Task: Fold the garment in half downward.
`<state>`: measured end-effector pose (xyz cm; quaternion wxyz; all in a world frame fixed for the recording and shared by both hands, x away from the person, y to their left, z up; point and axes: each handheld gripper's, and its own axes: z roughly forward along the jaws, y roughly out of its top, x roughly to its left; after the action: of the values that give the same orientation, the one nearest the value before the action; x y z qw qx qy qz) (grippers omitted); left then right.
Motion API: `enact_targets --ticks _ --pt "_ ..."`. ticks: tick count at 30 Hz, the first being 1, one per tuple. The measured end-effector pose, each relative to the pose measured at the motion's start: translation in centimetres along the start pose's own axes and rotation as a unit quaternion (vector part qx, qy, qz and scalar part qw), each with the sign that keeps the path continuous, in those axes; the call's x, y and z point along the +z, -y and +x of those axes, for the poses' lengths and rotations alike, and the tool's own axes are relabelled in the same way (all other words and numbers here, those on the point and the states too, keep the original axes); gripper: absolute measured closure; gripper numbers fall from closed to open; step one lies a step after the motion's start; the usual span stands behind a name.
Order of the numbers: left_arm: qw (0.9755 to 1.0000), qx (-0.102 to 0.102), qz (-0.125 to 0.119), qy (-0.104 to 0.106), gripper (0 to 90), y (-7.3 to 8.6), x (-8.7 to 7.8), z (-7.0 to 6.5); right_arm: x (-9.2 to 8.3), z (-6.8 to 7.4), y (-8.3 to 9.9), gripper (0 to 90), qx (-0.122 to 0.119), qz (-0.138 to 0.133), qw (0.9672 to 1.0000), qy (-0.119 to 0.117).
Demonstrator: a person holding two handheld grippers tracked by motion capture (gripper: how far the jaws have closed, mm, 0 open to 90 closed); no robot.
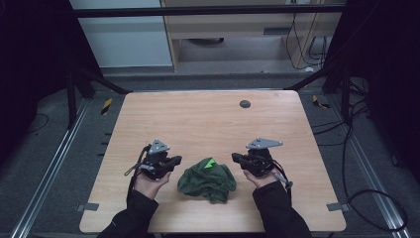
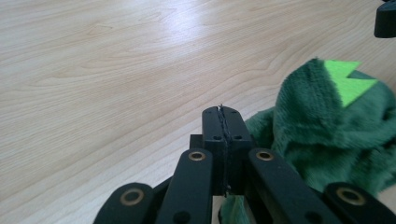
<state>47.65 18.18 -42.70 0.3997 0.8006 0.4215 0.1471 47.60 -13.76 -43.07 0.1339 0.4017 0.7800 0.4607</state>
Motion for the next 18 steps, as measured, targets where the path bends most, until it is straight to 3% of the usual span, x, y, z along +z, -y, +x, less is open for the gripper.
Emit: enact_targets --ticks 6,11,18 --pt "0.9999 0.001 0.008 0.008 89.9 0.0 1.8 -0.1 1.4 -0.2 0.4 90.0 0.017 -0.003 0.9998 -0.008" --pt "0.9995 0.014 0.023 0.017 89.9 0.5 2.8 -0.4 2.9 0.3 0.8 90.0 0.009 0.019 0.9997 -0.016" --pt "0.9984 0.029 0.033 0.035 89.8 0.9 3.1 -1.0 3.3 1.1 1.4 90.0 0.005 0.034 0.9990 -0.030"
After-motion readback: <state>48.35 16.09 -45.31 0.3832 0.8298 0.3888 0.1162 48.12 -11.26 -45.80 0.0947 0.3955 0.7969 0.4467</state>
